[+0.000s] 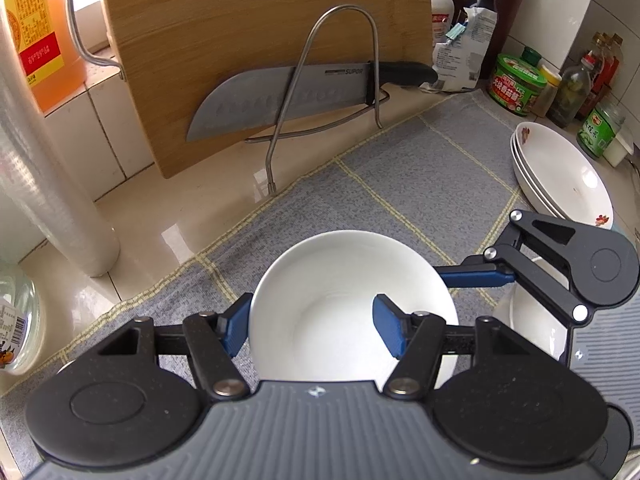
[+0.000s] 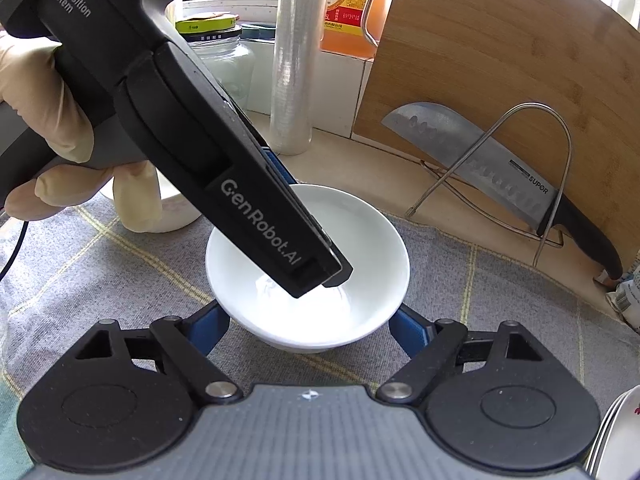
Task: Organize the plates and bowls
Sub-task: 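Carry the white bowl with the left tool to the bowl by the plates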
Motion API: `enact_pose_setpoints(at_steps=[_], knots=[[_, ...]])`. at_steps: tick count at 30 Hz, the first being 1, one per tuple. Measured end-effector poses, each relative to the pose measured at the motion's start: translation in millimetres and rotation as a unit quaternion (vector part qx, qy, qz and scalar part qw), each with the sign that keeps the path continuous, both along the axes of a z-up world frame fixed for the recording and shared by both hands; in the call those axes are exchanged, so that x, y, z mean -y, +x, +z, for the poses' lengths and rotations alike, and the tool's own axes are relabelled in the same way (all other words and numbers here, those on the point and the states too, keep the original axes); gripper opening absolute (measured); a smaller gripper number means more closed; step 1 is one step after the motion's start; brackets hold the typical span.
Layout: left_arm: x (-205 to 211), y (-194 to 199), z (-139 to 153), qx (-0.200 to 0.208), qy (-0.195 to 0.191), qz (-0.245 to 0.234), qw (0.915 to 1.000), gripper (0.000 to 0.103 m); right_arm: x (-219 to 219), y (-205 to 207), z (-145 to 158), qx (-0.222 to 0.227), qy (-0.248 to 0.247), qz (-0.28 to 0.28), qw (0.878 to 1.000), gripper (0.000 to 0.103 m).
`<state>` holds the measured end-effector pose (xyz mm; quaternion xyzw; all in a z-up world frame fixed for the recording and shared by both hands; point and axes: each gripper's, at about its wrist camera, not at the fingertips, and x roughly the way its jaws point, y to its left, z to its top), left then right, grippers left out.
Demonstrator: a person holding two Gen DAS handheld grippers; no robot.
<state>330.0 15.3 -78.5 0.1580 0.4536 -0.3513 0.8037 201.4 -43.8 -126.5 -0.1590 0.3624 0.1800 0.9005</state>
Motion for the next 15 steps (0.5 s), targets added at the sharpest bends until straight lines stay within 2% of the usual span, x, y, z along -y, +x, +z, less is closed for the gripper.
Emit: enact_pose_setpoints(at_steps=[15], knots=[[3,-31,30,0.031,-0.010,-0.010,0.9994,0.063,6,-29,23,0.024,0.002,-0.002,1.000,0.090]])
